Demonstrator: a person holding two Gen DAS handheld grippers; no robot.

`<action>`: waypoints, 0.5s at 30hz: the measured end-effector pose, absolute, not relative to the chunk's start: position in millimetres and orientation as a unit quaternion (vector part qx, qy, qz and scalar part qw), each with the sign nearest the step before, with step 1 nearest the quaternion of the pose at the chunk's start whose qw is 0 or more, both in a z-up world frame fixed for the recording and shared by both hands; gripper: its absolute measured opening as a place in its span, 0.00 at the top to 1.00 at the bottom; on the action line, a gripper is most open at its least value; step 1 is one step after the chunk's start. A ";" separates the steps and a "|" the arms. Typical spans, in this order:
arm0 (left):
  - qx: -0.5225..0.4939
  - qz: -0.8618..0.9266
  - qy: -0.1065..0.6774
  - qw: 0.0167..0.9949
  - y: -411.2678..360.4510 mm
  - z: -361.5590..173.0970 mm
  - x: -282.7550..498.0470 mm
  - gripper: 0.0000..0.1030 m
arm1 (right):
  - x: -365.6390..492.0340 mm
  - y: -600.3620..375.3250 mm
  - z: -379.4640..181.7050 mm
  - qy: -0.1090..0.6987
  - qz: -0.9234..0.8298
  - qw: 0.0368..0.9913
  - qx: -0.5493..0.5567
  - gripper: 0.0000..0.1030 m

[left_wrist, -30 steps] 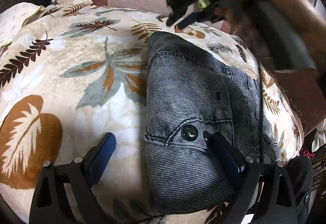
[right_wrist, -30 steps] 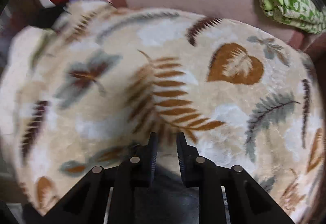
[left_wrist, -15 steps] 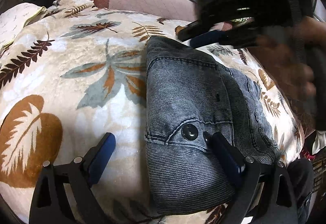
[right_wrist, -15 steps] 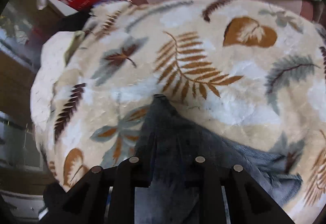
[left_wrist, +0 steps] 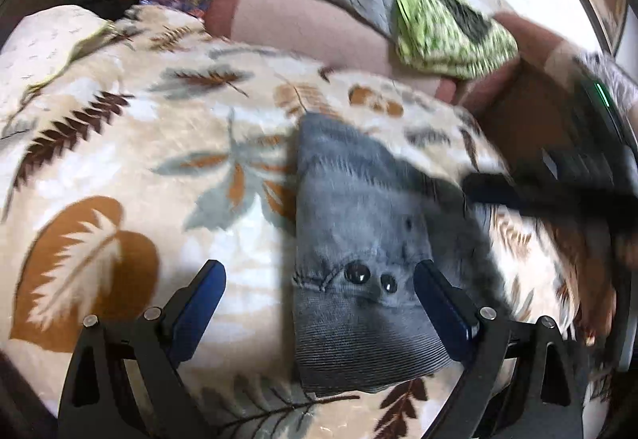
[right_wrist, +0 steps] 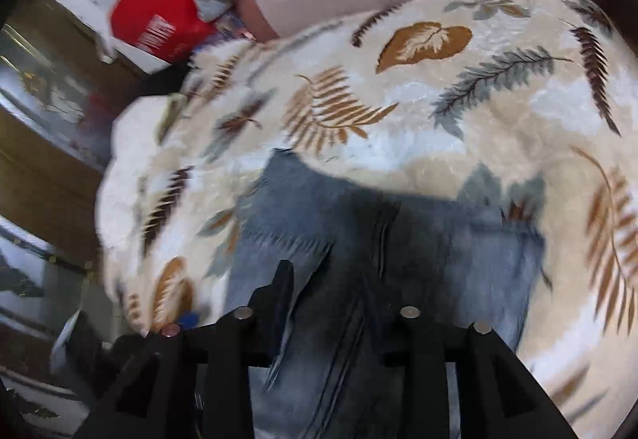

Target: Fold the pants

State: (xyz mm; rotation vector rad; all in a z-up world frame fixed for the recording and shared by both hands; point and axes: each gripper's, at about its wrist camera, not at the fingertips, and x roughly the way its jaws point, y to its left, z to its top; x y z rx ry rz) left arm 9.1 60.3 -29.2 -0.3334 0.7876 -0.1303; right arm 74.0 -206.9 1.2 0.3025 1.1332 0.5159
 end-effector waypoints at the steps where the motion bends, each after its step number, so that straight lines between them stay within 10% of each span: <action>1: -0.161 -0.059 0.379 0.909 61.8 -26.4 7.1 0.08 | 62.4 -214.3 1.4 0.526 0.242 0.801 0.153 0.43; 15: -0.097 -0.010 0.449 0.888 44.5 -48.4 15.8 0.07 | -20.0 -234.4 -17.9 0.477 0.235 0.841 0.102 0.36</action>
